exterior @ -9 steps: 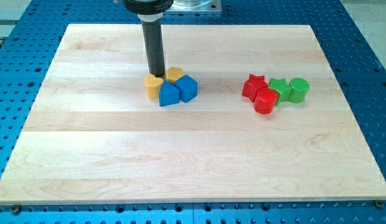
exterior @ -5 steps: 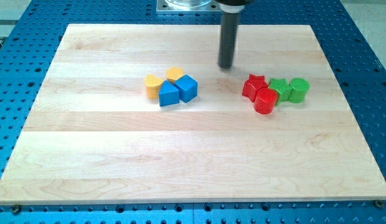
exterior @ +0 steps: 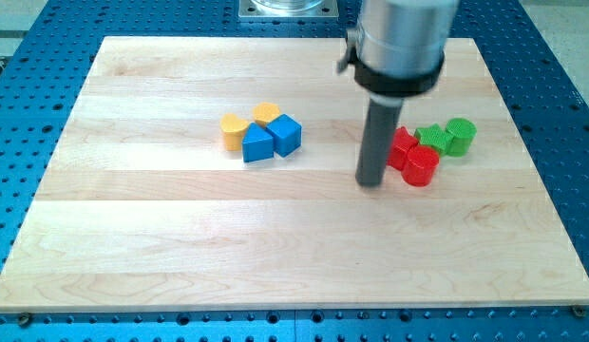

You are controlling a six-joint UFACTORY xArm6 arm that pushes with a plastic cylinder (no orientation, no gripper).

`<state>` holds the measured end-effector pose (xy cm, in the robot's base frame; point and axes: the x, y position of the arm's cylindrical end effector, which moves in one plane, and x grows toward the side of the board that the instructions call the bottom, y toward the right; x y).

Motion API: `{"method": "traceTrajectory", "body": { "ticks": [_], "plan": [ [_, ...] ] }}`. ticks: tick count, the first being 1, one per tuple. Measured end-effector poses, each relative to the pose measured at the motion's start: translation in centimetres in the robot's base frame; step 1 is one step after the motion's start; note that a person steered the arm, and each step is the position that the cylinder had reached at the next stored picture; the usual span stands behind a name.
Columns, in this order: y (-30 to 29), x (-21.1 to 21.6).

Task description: Separate the red blocks

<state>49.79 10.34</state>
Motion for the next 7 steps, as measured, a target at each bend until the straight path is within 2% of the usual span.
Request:
{"method": "traceTrajectory", "body": {
  "ticks": [1,2,3,5,6,7],
  "plan": [
    [7.8,3.6],
    [10.9,1.0],
    [9.0,0.7],
    [6.1,-2.4],
    [0.9,-2.5],
    [-1.9,-3.2]
  ]
}}
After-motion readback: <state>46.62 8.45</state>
